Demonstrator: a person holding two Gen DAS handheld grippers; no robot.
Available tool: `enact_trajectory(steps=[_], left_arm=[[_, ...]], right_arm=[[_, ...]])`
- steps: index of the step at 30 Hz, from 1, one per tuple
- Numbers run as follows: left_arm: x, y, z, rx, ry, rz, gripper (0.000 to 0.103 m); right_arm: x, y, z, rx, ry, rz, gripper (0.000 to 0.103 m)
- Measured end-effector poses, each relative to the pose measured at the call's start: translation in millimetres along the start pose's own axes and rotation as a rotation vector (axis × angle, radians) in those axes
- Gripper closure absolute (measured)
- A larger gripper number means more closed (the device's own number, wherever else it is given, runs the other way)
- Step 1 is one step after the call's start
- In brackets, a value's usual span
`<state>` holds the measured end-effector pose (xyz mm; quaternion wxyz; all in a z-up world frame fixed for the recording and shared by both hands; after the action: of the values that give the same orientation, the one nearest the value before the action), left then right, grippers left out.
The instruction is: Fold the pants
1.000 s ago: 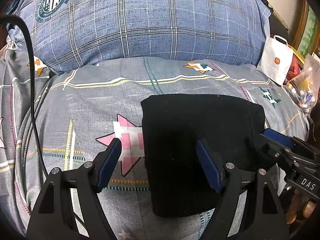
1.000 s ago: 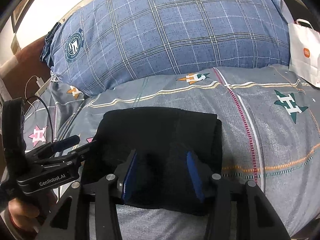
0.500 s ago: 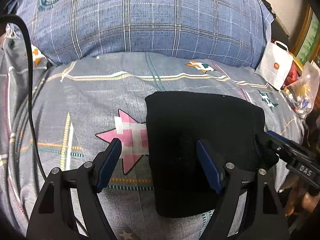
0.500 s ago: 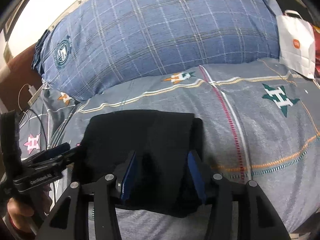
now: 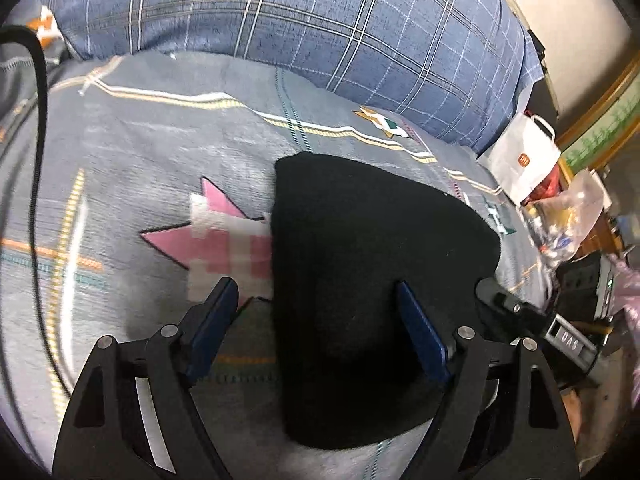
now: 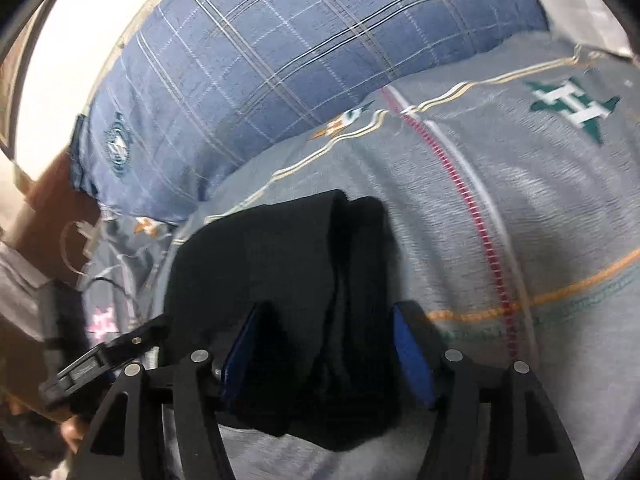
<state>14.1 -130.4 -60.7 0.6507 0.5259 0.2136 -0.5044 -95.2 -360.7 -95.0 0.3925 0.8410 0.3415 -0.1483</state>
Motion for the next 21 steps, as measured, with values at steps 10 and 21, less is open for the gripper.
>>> enact_trajectory(steps=[10, 21], left_arm=[[-22.6, 1.7, 19.7, 0.078, -0.032, 0.060, 0.048], [-94.7, 57.4, -12.5, 0.085, 0.051, 0.172, 0.048]], right_arm=[[-17.6, 1.7, -35.5, -0.130, 0.006, 0.045, 0.065], [11.6, 41.9, -127.9, -0.250, 0.124, 0.074, 0.065]])
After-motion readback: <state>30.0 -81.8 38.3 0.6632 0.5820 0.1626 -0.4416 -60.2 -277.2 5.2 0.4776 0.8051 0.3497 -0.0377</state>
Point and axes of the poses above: each gripper's, at about its wrist camera, not at the fingertips, and x roughly the way its jaws point, z to its right, y to its top, the point moved 2 cm from there along x, roughly the way its jaws point, and after that the axes turned 9 degrees about y, right-handed, at the moved point
